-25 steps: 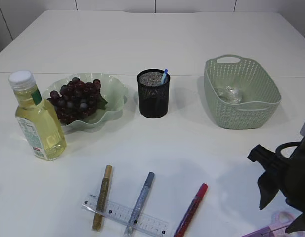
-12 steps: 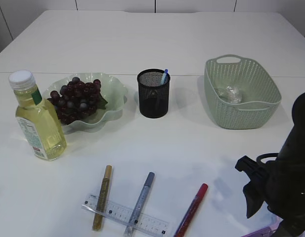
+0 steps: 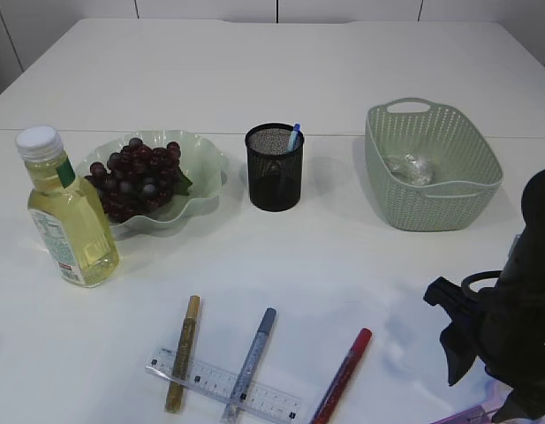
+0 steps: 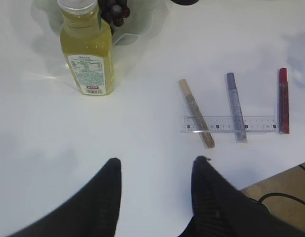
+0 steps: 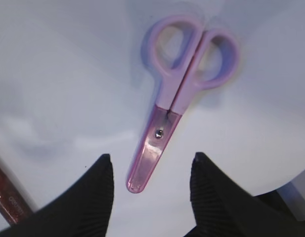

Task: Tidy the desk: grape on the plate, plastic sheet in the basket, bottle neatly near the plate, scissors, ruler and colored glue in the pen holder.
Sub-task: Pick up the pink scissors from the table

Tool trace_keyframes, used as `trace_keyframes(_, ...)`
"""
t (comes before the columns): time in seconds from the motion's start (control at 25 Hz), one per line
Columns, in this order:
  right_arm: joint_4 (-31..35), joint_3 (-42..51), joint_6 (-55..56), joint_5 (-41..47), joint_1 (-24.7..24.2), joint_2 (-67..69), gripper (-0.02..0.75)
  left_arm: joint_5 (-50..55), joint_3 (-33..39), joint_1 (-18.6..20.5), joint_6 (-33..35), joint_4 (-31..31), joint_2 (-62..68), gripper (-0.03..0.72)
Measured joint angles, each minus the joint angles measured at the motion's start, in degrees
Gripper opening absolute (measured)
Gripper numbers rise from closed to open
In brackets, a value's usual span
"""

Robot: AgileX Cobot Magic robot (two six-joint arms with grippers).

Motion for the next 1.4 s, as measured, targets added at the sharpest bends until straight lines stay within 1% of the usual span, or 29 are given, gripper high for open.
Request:
trace_keyframes(0.24, -0.3, 0.0, 1.1, -0.1, 0.0, 0.0, 0.401, 1.1, 0.0, 0.0, 0.0, 0.0, 0.0, 0.342)
trace_keyframes(0.32, 0.6, 0.0, 2.0, -0.1, 0.0, 0.0, 0.401, 1.2, 0.0, 0.0, 0.0, 0.0, 0.0, 0.342)
trace_keyframes(0.44, 2.4, 0.0, 6.8, -0.1, 0.0, 0.0, 0.4, 1.2, 0.0, 0.0, 0.0, 0.0, 0.0, 0.342)
trace_keyframes(0.6, 2.8, 0.0, 10.9, -0.1, 0.0, 0.0, 0.4, 1.2, 0.0, 0.0, 0.0, 0.4, 0.0, 0.335)
trace_keyframes(1.0, -1.3, 0.0, 15.5, -0.1, 0.0, 0.0, 0.4, 1.2, 0.0, 0.0, 0.0, 0.6, 0.0, 0.332)
trace_keyframes(1.4, -1.9, 1.5, 16.1, 0.4, 0.0, 0.0, 0.4, 1.1, 0.0, 0.0, 0.0, 0.6, 0.0, 0.332)
